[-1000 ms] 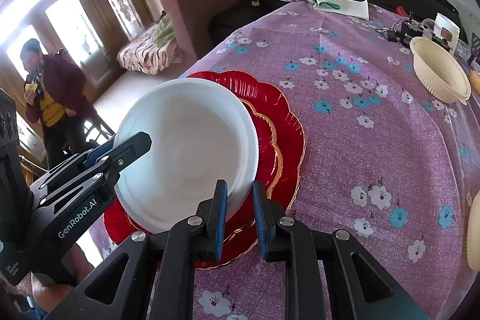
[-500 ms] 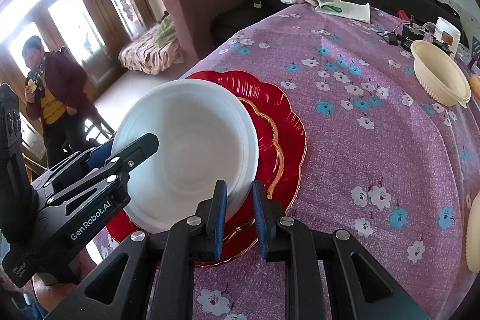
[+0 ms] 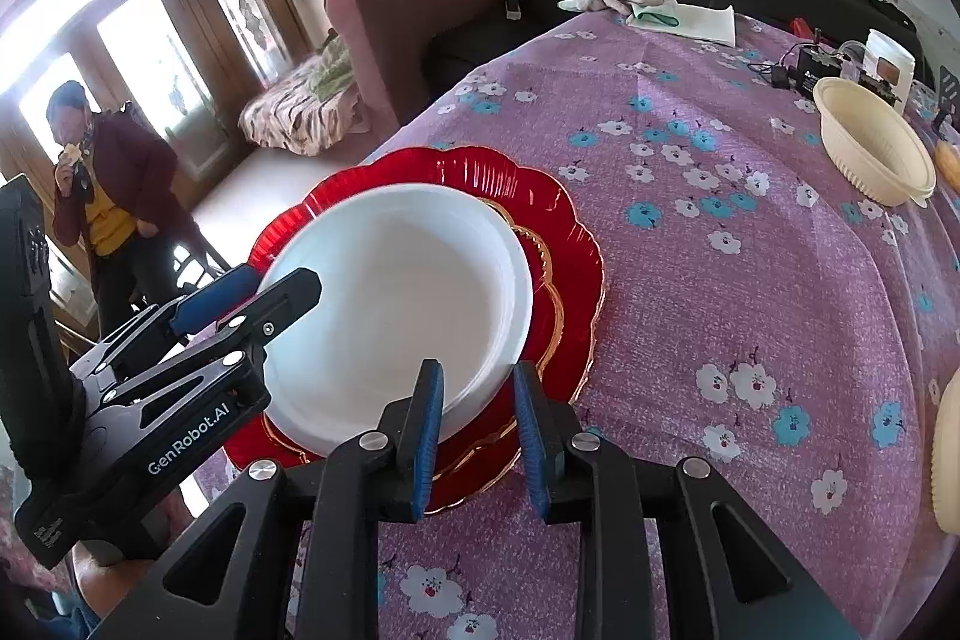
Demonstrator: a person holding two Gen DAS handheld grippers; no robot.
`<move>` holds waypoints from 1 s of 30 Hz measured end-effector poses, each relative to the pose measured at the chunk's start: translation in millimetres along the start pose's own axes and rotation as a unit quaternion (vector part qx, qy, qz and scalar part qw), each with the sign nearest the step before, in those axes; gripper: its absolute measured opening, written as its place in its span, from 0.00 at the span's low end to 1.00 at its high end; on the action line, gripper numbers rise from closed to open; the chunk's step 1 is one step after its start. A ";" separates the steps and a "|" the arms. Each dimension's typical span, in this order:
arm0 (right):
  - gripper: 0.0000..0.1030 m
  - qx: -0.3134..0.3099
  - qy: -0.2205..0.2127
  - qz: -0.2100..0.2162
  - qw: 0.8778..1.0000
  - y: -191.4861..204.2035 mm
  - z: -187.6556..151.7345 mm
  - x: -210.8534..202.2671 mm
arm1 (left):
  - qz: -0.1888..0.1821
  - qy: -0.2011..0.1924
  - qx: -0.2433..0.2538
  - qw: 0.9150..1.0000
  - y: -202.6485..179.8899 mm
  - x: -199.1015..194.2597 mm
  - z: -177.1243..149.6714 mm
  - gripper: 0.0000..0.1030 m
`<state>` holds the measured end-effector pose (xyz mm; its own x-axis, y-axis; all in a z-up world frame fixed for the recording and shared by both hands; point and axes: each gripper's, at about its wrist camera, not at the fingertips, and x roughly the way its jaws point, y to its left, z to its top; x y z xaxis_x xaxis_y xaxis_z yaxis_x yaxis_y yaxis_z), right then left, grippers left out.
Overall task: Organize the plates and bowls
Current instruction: 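Lower the white bowl onto the red plates and open the right tool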
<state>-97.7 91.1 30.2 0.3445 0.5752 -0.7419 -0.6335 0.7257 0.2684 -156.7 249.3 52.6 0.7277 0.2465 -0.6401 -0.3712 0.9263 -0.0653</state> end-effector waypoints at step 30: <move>0.26 -0.004 -0.014 0.014 1.000 4.1 -12.8 -10.8 | 0.010 -0.022 -0.012 1.000 6.9 -17.4 3.6 0.61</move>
<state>-112.9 83.1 31.4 0.3465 0.6058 -0.7162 -0.6483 0.7065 0.2839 -169.9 252.5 66.0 0.7440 0.2780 -0.6077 -0.3997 0.9138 -0.0714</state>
